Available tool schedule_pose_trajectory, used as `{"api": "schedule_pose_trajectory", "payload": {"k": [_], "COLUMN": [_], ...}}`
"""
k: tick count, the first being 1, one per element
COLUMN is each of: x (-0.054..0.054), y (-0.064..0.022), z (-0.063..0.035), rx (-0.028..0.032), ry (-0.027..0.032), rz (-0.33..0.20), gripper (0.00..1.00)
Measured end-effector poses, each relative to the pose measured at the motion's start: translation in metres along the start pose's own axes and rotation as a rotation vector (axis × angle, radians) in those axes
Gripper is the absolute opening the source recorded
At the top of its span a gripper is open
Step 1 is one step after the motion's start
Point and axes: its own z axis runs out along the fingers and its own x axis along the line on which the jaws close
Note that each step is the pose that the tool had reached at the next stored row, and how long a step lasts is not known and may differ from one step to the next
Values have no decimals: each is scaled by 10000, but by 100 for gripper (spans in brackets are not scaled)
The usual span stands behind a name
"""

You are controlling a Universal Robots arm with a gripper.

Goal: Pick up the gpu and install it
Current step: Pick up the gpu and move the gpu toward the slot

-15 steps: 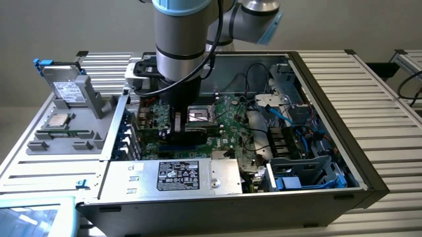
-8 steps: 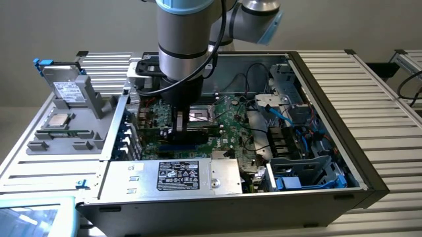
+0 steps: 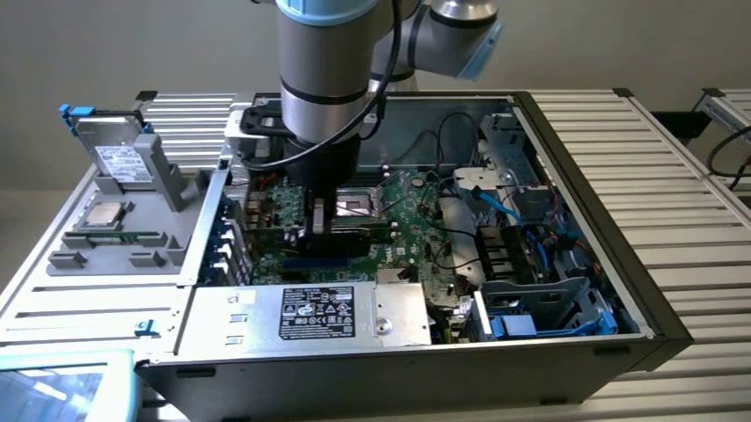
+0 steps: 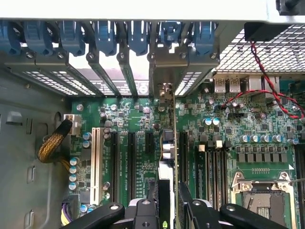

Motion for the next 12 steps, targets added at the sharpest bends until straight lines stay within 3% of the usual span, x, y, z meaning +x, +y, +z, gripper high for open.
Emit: {"api": "schedule_pose_trajectory", "payload": {"k": [12], "x": [2], "y": [15], "z": [17], "rx": [-2], "ry": [2], "rz": [-1], "gripper": [28]}}
